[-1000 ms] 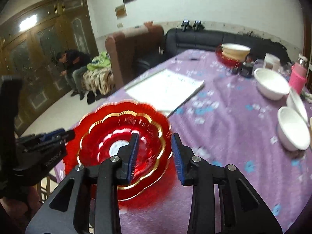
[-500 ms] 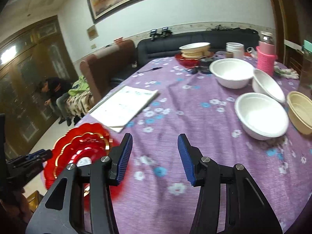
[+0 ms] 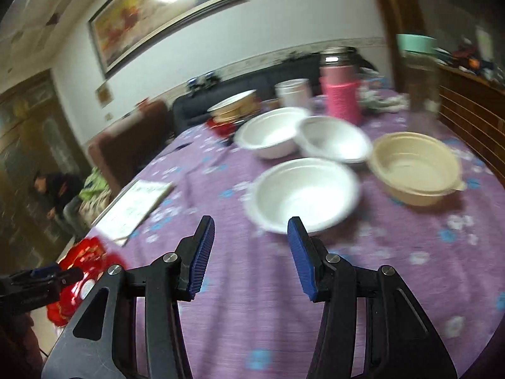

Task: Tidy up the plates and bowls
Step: 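Move the right tool to the white paper bowl and grasp its rim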

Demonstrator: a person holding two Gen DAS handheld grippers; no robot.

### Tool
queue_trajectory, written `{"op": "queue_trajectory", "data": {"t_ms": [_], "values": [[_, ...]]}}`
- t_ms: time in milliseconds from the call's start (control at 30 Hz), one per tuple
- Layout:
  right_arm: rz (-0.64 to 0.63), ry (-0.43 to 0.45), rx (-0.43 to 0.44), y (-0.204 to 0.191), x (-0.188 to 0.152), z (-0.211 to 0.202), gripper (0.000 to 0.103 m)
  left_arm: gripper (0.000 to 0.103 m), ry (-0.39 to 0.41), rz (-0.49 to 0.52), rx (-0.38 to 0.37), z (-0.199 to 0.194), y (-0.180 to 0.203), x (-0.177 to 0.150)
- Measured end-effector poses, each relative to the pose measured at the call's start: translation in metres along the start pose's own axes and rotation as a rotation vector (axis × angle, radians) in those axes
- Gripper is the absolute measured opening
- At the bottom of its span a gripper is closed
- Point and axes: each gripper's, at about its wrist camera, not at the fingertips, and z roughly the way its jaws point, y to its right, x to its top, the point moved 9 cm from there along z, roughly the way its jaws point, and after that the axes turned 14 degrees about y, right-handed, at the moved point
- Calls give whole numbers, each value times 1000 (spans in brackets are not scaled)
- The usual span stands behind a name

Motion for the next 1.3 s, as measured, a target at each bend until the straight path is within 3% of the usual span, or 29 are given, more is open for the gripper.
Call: {"op": "queue_trajectory", "data": {"t_ms": [133,233,333,367,433,533,733,1067,1200,1300], "values": [[34,-18,-63,49,12,-6,48,69,-67,-2,-113,19,51,9],[150,-96,-31,76,15,-1,48,69,-111,-17,-150,41,82,21],[276,-174,27,93,21,9,49,69,-141,-12,-143,62,103,34],[313,-201,43,98,26,15,53,69,-147,-10,-146,66,109,38],[365,-230,65,102,33,25,58,69,-160,8,-142,76,123,46],[412,-301,90,98,38,45,58,71,-159,40,-115,88,138,55],[452,-408,52,87,26,89,59,72,-209,40,-77,118,145,59],[468,-430,39,93,1,115,58,72,-306,-4,-90,142,160,45],[521,-454,74,91,-8,120,59,72,-303,2,-84,141,160,44],[510,-450,58,91,-11,122,58,72,-288,-53,-110,134,155,47]]}}
